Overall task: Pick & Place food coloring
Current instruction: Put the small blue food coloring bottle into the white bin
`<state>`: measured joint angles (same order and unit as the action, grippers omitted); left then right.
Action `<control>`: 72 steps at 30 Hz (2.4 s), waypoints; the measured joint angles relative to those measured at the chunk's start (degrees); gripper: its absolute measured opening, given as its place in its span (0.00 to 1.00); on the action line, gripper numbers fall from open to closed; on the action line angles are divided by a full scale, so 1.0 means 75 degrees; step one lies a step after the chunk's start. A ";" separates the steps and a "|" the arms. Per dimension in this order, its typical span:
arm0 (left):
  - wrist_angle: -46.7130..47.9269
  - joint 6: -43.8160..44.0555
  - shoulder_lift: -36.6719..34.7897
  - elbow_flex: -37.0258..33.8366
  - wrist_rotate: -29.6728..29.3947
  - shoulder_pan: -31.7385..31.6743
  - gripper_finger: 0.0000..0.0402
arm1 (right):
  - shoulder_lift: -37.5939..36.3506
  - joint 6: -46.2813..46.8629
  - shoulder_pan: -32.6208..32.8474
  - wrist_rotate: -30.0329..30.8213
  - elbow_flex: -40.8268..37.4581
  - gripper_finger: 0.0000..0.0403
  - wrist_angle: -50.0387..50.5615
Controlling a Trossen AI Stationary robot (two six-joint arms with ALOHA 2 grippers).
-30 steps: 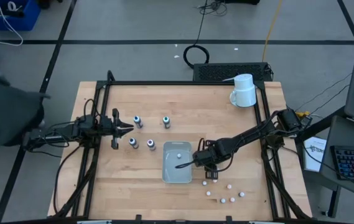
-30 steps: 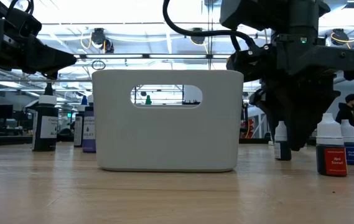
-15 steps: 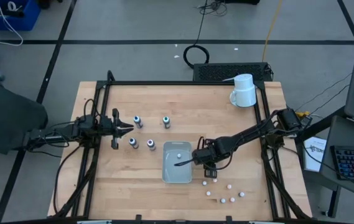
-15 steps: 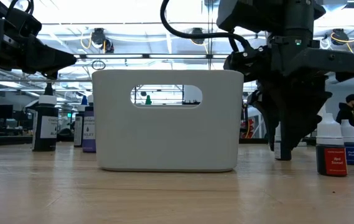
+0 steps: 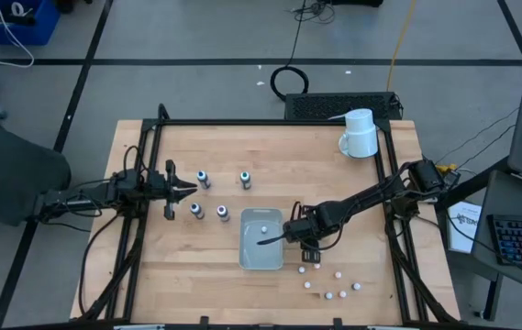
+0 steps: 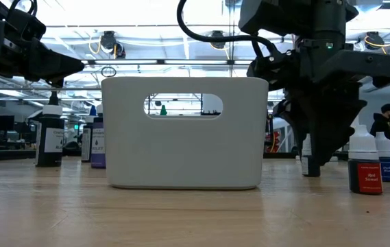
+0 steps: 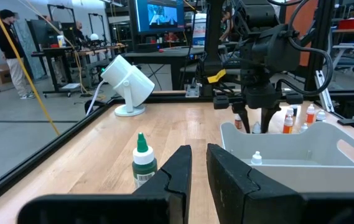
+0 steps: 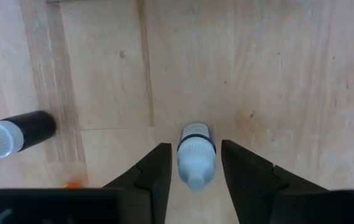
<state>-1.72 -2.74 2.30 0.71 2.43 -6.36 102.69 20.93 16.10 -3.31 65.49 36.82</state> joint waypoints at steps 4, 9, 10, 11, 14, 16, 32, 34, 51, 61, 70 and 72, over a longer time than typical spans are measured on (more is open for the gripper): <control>0.0000 0.0001 0.0001 0.0000 0.0000 0.0001 0.14 | 0.0000 0.0002 0.0000 -0.0088 0.0000 0.27 -0.0021; 0.0002 0.0001 -0.0001 0.0000 0.0001 0.0000 0.14 | 0.0000 0.0003 0.0000 -0.0201 0.0000 0.26 -0.0214; 0.0002 0.0002 0.0000 0.0000 -0.0002 0.0000 0.14 | 0.0000 0.0003 0.0000 -0.0201 -0.0003 0.26 -0.0233; 0.0000 0.0000 0.0001 0.0000 -0.0001 -0.0001 0.14 | 0.0000 0.0003 0.0000 -0.0201 -0.0003 0.26 -0.0247; 0.0000 0.0003 -0.0002 0.0000 0.0001 -0.0001 0.14 | 0.0000 0.0005 0.0000 -0.0198 -0.0003 0.26 -0.0252; 0.0002 0.0002 -0.0001 0.0000 -0.0001 0.0001 0.14 | 0.0000 0.0005 0.0000 -0.0198 -0.0003 0.27 -0.0254; 0.0003 0.0003 0.0001 0.0000 0.0001 -0.0001 0.14 | 0.0000 -0.0079 0.0000 -0.0201 -0.0003 0.22 -0.0202; 0.0000 0.0001 0.0000 0.0000 0.0001 -0.0001 0.14 | 0.0000 -0.0082 0.0000 -0.0198 -0.0003 0.21 -0.0159; 0.0001 0.0002 -0.0002 0.0000 0.0001 0.0000 0.14 | -0.0009 -0.0802 0.0000 0.0368 0.1232 0.16 0.1132; 0.0001 0.0002 -0.0002 0.0000 -0.0002 0.0000 0.14 | -0.0009 -0.1961 -0.0154 0.1067 0.2968 0.16 0.1529; 0.0002 0.0000 -0.0002 0.0000 -0.0002 0.0001 0.14 | 0.0299 -0.2871 -0.0294 0.1007 0.3790 0.16 0.1266; 0.0000 0.0000 -0.0002 0.0000 -0.0001 0.0000 0.14 | 0.0486 -0.3045 -0.0299 0.0845 0.3963 0.16 0.1282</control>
<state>-1.72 -2.74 2.28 0.71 2.42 -6.37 106.34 -1.91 13.86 3.02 95.21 46.43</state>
